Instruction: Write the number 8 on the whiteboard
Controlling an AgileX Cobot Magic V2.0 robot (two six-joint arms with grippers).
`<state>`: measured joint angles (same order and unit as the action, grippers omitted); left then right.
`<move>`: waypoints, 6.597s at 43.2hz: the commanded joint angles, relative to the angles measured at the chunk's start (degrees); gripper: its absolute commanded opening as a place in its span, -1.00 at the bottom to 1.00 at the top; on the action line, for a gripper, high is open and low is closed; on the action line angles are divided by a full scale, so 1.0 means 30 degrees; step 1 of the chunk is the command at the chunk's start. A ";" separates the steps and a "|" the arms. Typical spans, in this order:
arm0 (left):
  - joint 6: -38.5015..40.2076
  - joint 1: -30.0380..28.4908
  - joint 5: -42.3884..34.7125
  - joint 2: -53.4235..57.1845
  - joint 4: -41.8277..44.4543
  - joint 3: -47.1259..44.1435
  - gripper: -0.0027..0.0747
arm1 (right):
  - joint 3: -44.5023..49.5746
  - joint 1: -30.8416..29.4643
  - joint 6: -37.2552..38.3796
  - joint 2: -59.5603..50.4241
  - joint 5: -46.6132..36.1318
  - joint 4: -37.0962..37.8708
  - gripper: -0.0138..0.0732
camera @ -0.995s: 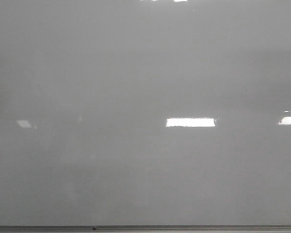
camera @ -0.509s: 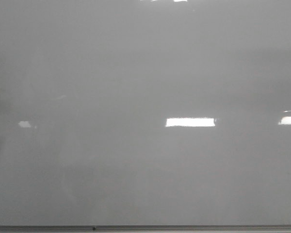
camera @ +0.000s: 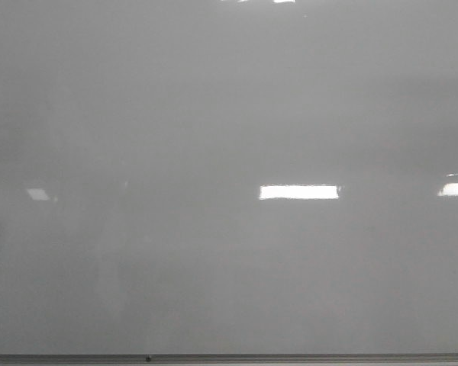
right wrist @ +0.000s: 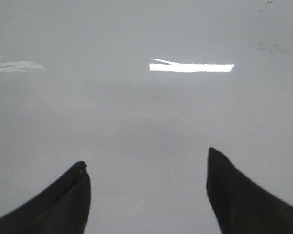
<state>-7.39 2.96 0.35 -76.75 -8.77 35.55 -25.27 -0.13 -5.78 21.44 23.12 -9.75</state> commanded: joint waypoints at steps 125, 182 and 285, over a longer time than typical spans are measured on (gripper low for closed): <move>-1.2951 0.3705 1.1934 1.7078 -0.8370 -0.2038 -0.98 | -1.1662 0.9860 -1.1725 1.8859 -0.0035 -0.8272 -0.82; -1.2951 0.3624 1.0171 2.1041 -1.0459 -0.3535 -0.98 | -1.0255 1.0400 -1.1357 2.4900 -0.1708 -0.8361 -0.82; -1.7892 1.1084 1.5120 0.7521 -0.4861 0.5955 -0.14 | -1.7214 1.7476 -1.7160 1.8843 0.6727 -0.2899 -0.82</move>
<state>-61.96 35.60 49.02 -54.47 -21.87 51.46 -74.80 51.60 -56.65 80.71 45.80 -17.76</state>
